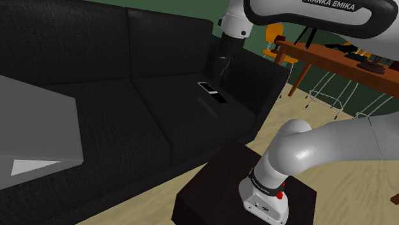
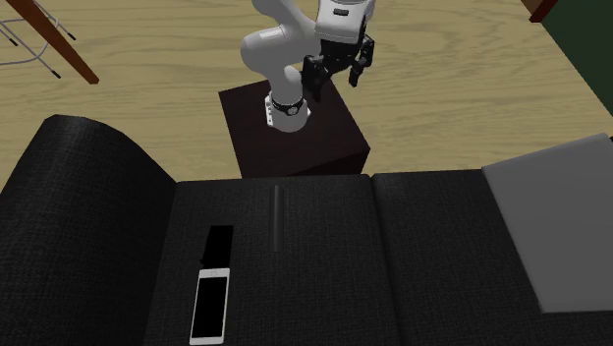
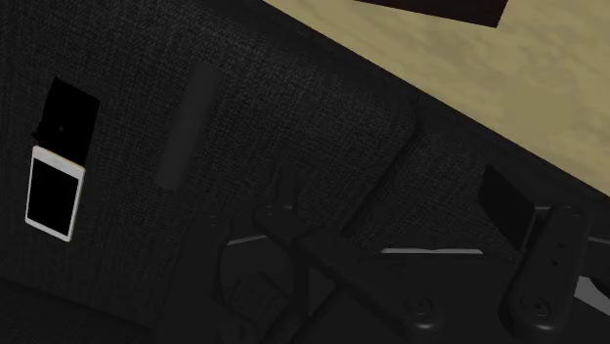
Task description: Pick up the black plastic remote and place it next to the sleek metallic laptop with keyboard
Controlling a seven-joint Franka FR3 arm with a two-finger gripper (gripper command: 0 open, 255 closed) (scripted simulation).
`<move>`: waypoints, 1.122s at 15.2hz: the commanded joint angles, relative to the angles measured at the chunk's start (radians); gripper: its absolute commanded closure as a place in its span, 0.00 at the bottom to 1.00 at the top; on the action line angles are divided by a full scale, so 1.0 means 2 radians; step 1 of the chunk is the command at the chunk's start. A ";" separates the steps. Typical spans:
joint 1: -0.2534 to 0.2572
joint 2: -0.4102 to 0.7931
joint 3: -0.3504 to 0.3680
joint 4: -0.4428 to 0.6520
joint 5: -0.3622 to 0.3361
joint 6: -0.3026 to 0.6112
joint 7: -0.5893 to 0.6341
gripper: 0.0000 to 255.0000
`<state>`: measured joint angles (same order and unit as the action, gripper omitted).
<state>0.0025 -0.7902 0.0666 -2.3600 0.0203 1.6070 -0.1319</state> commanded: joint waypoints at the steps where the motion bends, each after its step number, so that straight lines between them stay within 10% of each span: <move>1: 0.000 0.000 0.000 0.000 0.000 0.000 0.000 0.00; 17: -0.075 0.226 -0.075 -0.004 -0.017 0.168 0.016 0.00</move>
<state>-0.1373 -0.3773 -0.0719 -2.3770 -0.0127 1.9198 -0.0994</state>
